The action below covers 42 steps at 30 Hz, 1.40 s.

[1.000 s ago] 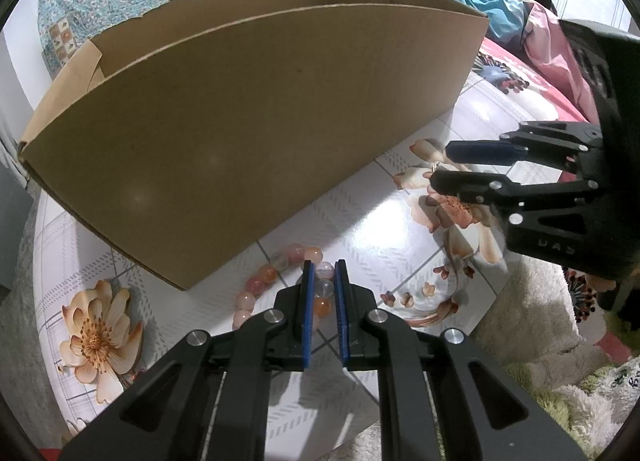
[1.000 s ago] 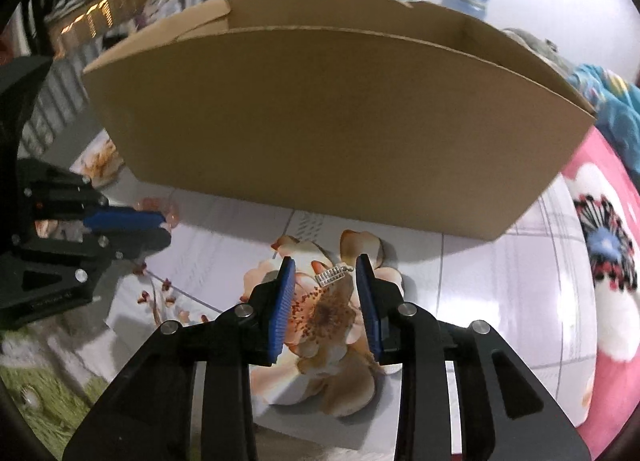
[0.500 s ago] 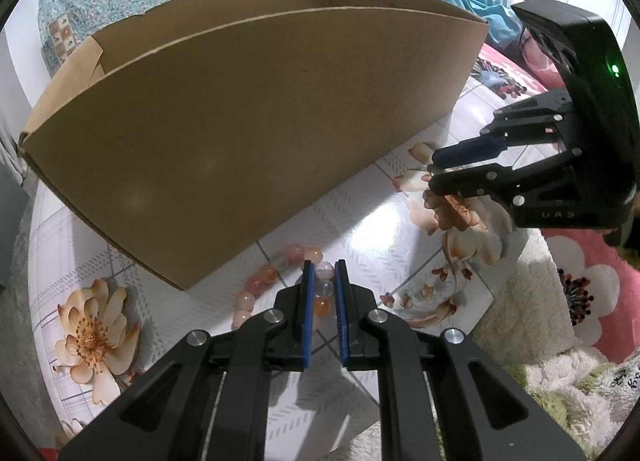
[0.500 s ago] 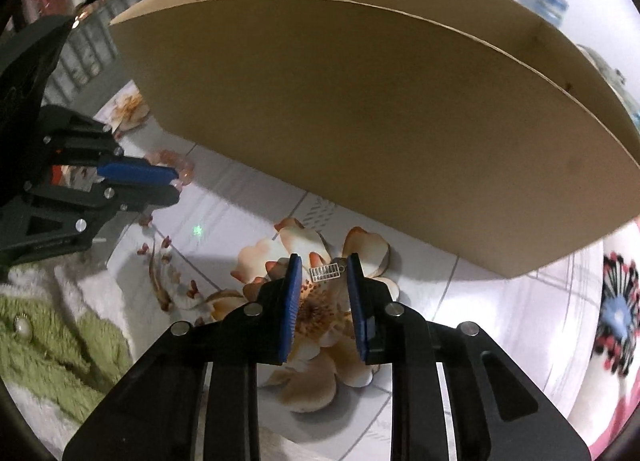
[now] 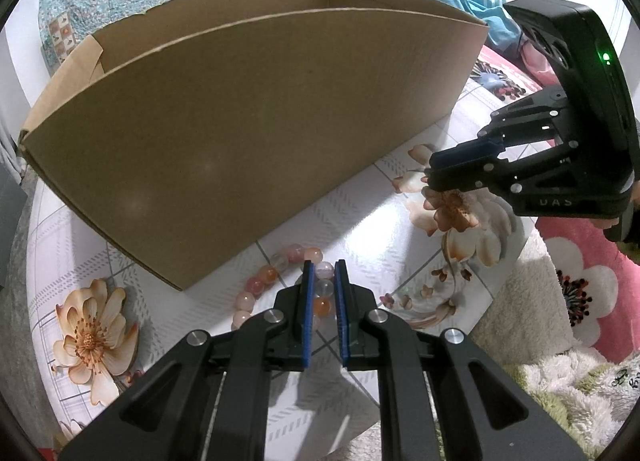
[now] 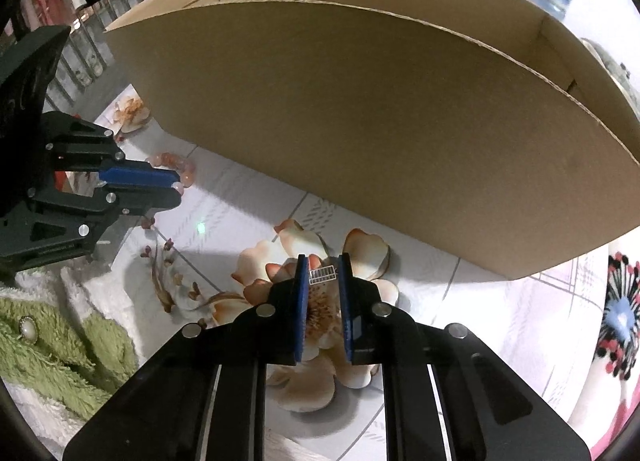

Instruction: Organize jewelry

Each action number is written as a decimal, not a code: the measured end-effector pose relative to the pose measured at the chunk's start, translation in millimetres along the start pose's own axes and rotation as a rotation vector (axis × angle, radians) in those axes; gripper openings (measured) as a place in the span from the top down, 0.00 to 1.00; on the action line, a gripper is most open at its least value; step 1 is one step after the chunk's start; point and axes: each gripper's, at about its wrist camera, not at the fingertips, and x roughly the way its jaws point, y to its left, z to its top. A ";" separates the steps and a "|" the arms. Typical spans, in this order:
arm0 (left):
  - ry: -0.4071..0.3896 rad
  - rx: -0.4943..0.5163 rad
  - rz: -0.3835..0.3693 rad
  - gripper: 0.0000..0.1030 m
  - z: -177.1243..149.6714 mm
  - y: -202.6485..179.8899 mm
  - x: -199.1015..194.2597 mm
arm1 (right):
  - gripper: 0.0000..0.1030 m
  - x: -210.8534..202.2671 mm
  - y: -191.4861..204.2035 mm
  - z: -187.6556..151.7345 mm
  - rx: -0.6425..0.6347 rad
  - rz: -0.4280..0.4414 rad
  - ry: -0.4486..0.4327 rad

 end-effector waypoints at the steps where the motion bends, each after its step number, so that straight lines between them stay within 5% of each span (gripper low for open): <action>1: 0.000 0.000 0.000 0.91 0.0 0.0 -0.1 | 0.88 -3.3 -2.5 -3.3 0.006 0.000 -0.003; 13: -0.023 -0.014 -0.017 0.91 -2.0 4.1 -2.5 | 0.88 -27.7 -10.3 -13.5 0.059 0.002 -0.054; 26: -0.122 -0.032 -0.063 0.91 -8.4 11.3 -23.9 | 0.88 -110.0 -21.9 -29.8 0.299 0.081 -0.341; 33: -0.221 -0.117 -0.220 0.91 -0.4 24.0 -68.5 | 0.88 -129.8 -18.6 -16.4 0.312 0.099 -0.460; 42: -0.298 -0.184 -0.544 0.91 49.3 33.4 -132.6 | 0.88 -150.1 -38.6 24.3 0.257 0.108 -0.525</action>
